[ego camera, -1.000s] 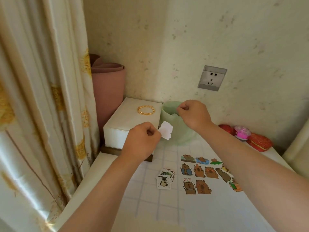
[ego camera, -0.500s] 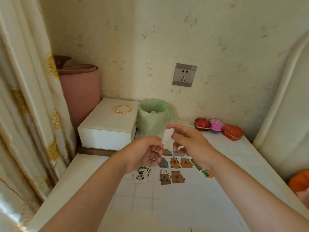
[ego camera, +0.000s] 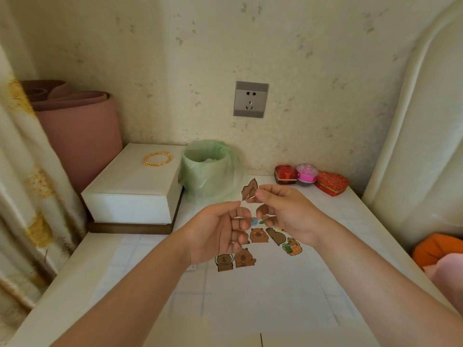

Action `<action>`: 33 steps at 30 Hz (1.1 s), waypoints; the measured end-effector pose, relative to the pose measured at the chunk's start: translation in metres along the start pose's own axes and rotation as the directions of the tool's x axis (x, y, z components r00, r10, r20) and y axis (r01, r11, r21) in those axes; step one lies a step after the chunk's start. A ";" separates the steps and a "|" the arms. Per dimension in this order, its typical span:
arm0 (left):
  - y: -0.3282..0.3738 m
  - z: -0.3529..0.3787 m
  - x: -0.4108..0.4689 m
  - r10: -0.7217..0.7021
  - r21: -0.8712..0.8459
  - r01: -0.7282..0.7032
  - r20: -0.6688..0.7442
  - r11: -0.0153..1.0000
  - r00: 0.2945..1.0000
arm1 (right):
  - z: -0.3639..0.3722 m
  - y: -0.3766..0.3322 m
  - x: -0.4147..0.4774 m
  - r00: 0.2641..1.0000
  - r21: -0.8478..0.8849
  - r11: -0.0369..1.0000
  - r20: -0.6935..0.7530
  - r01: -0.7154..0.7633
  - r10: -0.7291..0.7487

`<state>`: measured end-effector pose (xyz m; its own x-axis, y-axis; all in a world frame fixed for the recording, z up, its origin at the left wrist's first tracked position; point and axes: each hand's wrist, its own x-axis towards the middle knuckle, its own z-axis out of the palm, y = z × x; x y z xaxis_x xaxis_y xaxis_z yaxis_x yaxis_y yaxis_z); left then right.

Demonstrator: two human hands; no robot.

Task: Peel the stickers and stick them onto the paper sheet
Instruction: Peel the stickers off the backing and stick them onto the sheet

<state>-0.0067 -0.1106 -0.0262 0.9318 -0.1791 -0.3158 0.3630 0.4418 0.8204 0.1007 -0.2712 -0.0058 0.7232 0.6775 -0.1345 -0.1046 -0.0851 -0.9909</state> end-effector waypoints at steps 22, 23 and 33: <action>-0.013 0.022 0.014 0.460 0.677 -0.077 -0.408 0.732 0.788 | -0.022 0.009 -0.017 0.984 -0.352 0.936 -0.172 -0.027 -0.036; -0.014 0.021 0.013 0.473 0.682 -0.080 -0.413 0.727 0.779 | -0.019 0.011 -0.017 0.982 -0.340 0.940 -0.187 -0.030 -0.036; -0.023 0.015 -0.022 0.521 0.708 -0.084 -0.427 0.701 0.739 | 0.012 0.017 -0.032 0.980 -0.249 0.967 -0.201 -0.052 0.001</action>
<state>-0.0354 -0.1306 -0.0313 0.8807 0.4735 -0.0097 0.1706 -0.2980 0.9392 0.0675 -0.2852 -0.0184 0.8456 0.5164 -0.1350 0.0308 -0.2997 -0.9535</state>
